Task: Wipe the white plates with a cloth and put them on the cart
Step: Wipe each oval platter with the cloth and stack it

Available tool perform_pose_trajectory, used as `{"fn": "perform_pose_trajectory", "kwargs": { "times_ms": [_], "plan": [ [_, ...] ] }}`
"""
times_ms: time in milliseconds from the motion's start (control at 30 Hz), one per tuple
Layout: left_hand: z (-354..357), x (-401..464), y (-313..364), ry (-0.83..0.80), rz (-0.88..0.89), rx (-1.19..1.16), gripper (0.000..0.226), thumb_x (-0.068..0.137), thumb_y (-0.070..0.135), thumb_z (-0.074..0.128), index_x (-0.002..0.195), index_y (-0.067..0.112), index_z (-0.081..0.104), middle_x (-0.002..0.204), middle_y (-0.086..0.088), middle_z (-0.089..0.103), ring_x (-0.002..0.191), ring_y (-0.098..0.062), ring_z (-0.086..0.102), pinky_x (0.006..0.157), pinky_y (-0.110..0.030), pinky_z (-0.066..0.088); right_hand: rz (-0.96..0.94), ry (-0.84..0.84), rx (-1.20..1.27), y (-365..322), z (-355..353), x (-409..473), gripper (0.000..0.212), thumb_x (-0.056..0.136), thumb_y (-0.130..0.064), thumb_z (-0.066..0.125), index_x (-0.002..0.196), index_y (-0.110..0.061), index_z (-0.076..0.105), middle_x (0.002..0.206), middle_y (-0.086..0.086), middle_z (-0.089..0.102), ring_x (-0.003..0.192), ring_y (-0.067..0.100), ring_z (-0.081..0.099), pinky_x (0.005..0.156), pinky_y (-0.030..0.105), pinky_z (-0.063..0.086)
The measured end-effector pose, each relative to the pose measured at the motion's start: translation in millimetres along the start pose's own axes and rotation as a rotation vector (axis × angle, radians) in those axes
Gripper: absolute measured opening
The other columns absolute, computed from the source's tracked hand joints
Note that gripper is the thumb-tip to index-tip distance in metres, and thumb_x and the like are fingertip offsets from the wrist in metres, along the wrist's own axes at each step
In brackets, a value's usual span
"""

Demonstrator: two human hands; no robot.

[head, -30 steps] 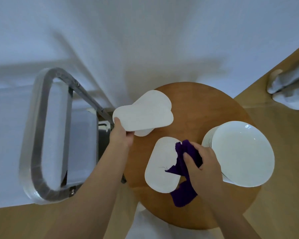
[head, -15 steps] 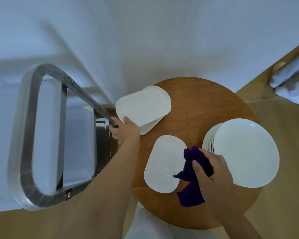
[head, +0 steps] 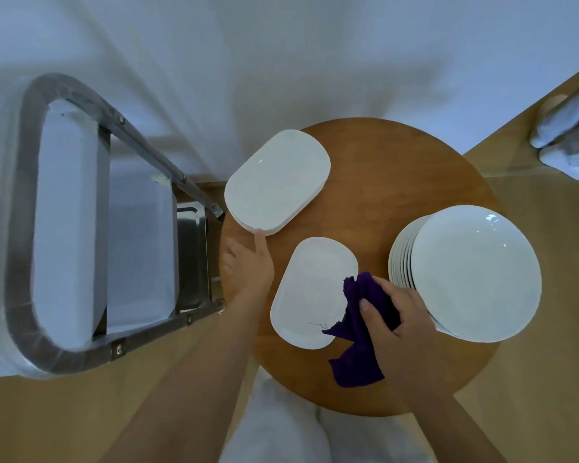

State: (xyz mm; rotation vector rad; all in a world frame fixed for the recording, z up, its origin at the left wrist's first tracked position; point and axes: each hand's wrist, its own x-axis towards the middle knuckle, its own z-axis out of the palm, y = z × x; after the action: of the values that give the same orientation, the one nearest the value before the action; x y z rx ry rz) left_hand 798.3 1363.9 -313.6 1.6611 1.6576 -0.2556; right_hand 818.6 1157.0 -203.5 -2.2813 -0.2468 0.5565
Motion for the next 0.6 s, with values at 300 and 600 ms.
{"fn": "perform_pose_trajectory", "kwargs": {
  "times_ms": [300, 600],
  "plan": [
    [33.4, -41.4, -106.1, -0.236, 0.044, 0.07, 0.03, 0.098, 0.029, 0.05, 0.121, 0.01, 0.053, 0.118, -0.01, 0.062, 0.098, -0.022, 0.058, 0.088, -0.035, 0.05, 0.061, 0.013, 0.006, 12.5, -5.9, 3.5, 0.038, 0.089, -0.023, 0.061, 0.126, -0.019, 0.054, 0.099, -0.014, 0.049, 0.082, -0.001, 0.049, 0.064, 0.009, 0.036],
    [17.4, -58.2, -83.0, -0.129, 0.105, -0.309, 0.015, 0.1, 0.038, 0.042, 0.109, 0.027, 0.044, 0.096, 0.01, 0.054, 0.082, -0.006, 0.056, 0.062, -0.018, 0.046, 0.033, -0.004, 0.043, 9.1, -13.2, -11.1, 0.038, 0.089, -0.025, 0.06, 0.126, -0.022, 0.053, 0.097, -0.016, 0.049, 0.084, -0.002, 0.05, 0.063, 0.008, 0.037]
  ]
}}
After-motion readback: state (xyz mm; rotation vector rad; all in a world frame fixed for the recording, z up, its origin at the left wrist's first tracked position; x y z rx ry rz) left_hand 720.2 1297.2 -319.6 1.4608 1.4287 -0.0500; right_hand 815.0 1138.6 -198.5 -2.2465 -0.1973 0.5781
